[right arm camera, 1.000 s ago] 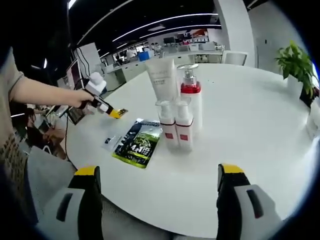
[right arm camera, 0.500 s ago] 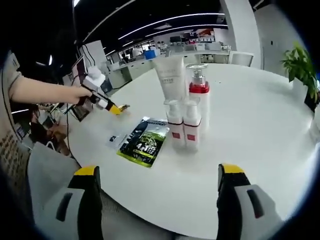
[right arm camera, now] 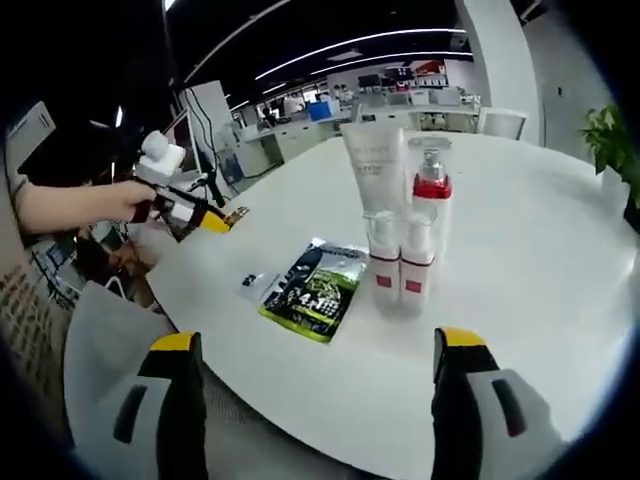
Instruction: Arrange the skincare products in the storage area until every visible bottle or jar stands upright without overlapping.
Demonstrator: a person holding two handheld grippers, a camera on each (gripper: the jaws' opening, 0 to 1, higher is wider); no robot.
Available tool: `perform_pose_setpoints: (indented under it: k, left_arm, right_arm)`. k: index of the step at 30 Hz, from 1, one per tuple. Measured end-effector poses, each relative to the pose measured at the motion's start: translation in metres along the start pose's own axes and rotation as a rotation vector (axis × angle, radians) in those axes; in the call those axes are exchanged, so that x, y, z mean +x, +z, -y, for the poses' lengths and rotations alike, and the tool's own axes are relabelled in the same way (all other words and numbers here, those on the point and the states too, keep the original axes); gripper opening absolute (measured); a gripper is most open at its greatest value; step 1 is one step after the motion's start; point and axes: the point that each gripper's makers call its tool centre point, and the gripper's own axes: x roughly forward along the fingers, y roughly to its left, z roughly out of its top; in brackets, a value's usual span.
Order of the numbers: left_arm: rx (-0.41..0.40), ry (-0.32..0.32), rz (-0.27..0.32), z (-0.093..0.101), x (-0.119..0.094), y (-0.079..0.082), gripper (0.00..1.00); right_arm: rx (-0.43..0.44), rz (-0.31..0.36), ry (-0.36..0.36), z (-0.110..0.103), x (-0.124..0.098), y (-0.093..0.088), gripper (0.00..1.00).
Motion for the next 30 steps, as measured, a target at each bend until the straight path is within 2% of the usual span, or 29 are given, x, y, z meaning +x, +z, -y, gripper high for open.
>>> perform_pose_setpoints:
  k: [2,6,11,16,24,30]
  left_arm:
    - [-0.001,0.005,-0.001,0.001,-0.005,-0.004,0.36]
    - [-0.052,0.022,0.040,0.006,-0.018,-0.005,0.36]
    - [-0.037,0.019,0.084,0.023,-0.031,-0.002,0.36]
    - [-0.026,0.011,0.147,0.038,-0.049,0.003,0.36]
    - [-0.014,0.036,0.224,0.050,-0.075,0.004,0.36]
    - [-0.021,0.061,0.240,0.052,-0.085,-0.004,0.36]
  right_arm:
    - [-0.009,0.003,0.012,-0.005,0.000,0.001,0.95]
    - [-0.017,0.002,0.035,-0.014,-0.001,0.000,0.95]
    - [-0.032,0.006,0.067,-0.025,0.000,0.005,0.93]
    - [-0.049,0.016,0.112,-0.039,0.010,0.016,0.91]
    - [-0.046,0.060,0.183,-0.062,0.025,0.039,0.84]
    - [-0.037,0.106,0.241,-0.082,0.031,0.061,0.79]
